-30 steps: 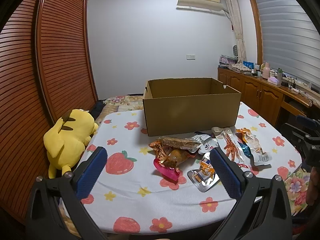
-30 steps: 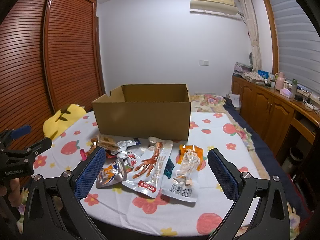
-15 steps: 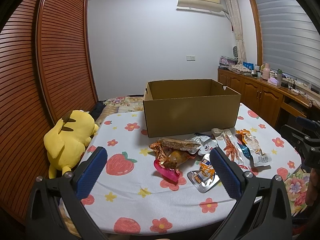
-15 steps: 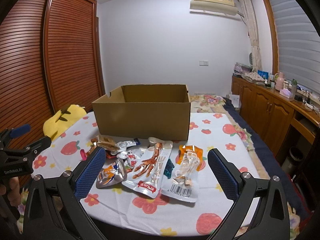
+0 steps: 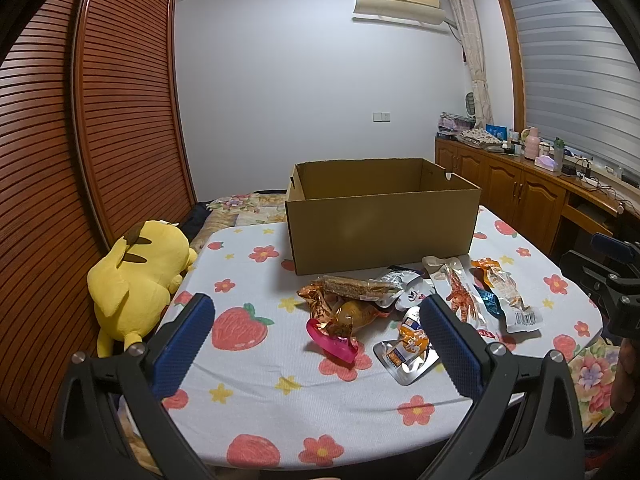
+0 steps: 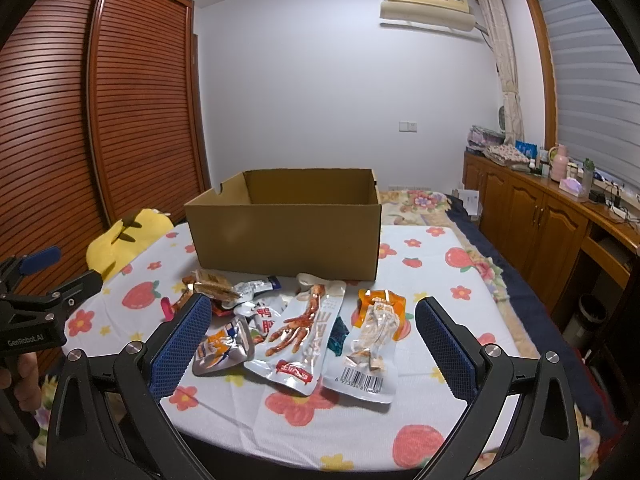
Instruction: Organize snacks
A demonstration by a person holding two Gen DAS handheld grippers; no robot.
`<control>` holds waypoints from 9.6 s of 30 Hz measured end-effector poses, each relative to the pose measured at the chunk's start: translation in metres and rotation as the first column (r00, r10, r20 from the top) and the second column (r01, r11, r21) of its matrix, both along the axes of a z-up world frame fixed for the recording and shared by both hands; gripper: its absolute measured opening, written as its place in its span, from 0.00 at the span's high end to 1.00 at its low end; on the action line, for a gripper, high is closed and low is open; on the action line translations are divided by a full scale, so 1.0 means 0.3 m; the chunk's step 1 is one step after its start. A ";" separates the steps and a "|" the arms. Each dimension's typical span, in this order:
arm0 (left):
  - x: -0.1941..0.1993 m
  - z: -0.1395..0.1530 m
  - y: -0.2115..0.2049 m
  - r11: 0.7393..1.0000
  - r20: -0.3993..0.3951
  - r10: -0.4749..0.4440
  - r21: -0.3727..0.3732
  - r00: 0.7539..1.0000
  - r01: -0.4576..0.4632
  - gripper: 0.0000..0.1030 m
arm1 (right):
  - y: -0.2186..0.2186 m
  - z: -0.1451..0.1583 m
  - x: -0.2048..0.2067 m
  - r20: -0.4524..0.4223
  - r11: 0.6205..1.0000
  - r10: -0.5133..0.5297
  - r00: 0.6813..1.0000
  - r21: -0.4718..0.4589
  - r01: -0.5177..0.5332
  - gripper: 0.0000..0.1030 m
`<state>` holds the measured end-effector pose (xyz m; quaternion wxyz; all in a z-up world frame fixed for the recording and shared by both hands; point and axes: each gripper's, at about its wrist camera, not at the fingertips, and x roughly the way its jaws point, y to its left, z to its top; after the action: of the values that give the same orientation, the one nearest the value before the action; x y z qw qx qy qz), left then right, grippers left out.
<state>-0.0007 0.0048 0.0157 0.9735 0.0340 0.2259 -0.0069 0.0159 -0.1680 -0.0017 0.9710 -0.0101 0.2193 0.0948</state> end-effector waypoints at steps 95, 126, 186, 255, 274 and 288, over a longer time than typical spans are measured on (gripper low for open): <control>0.400 -0.354 -0.230 0.872 -0.529 -0.431 -0.036 0.731 0.487 0.25 | -0.200 -0.355 0.508 -0.418 0.988 0.154 0.895 0.041 -0.151 0.29; 0.363 -0.305 -0.158 0.896 -0.422 -0.442 -0.162 0.792 0.414 0.42 | -0.199 -0.358 0.505 -0.417 0.987 0.156 0.895 0.044 -0.152 0.28; 0.309 -0.252 -0.088 0.910 -0.320 -0.405 -0.227 0.857 0.345 0.42 | -0.122 -0.366 0.402 -0.434 0.972 0.124 0.893 -0.126 -0.196 0.48; 1.029 0.010 0.001 0.958 -0.235 -0.283 -0.107 0.930 0.265 0.31 | 0.099 -0.014 0.997 -0.251 0.955 0.262 0.932 -0.075 -0.288 0.72; 0.861 0.057 0.036 0.954 -0.159 -0.292 -0.118 0.943 0.275 0.10 | 0.102 0.065 0.870 -0.208 0.952 0.298 0.932 -0.006 -0.306 0.57; 0.654 0.012 0.076 0.954 -0.156 -0.293 -0.110 0.943 0.278 0.09 | 0.051 0.108 0.658 -0.177 0.955 0.295 0.939 0.031 -0.294 0.50</control>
<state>0.1956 0.0276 0.0191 0.9398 0.0235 0.3007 -0.1607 0.2133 -0.1528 0.0307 0.9221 -0.0323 0.3020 0.2398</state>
